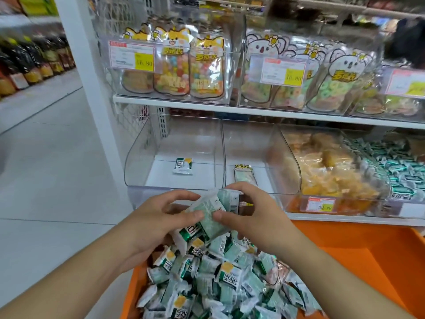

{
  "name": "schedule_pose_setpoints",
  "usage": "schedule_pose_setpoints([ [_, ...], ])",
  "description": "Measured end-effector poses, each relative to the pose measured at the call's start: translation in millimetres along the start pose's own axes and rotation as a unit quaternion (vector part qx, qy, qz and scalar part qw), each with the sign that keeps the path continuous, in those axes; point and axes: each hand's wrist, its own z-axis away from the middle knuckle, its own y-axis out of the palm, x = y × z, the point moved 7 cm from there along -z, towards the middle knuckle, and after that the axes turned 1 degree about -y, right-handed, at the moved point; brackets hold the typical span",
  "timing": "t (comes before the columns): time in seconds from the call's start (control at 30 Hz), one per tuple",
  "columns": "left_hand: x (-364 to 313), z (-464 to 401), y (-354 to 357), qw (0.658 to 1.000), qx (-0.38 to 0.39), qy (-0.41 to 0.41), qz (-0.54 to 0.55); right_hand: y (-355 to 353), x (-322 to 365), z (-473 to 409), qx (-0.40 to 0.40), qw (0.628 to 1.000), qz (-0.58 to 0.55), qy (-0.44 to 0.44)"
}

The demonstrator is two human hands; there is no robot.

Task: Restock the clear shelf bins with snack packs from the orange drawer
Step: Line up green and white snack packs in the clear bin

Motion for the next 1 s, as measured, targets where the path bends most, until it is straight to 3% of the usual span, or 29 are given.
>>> schedule_pose_setpoints([
  [0.07, 2.9, -5.6, -4.3, 0.999, 0.000, -0.011, 0.044, -6.2, 1.2, -6.7, -0.026, 1.000, 0.002, 0.000],
  [0.23, 14.9, -7.2, -7.2, 0.994, -0.029, -0.043, 0.095, -15.1, 17.3, -5.7, -0.125, 0.977, 0.146, -0.093],
  [0.37, 19.5, -3.1, -2.1, 0.988, -0.034, -0.052, 0.143, 13.5, 29.3, 3.8, -0.105, 0.942, 0.250, -0.197],
  [0.6, 14.2, 12.8, 11.3, 0.955, 0.018, -0.078, 0.284, 27.3, 26.3, 12.3, -0.045, 0.971, 0.145, -0.184],
  [0.8, 8.2, 13.0, 7.2, 0.970, -0.004, -0.024, 0.242, 25.8, 19.7, 21.2, 0.048, 0.991, -0.025, -0.124],
  [1.0, 1.9, 13.8, 4.3, 0.973, -0.024, 0.008, 0.230, 12.6, 9.1, 20.5, -0.022, 0.998, 0.010, -0.050],
])
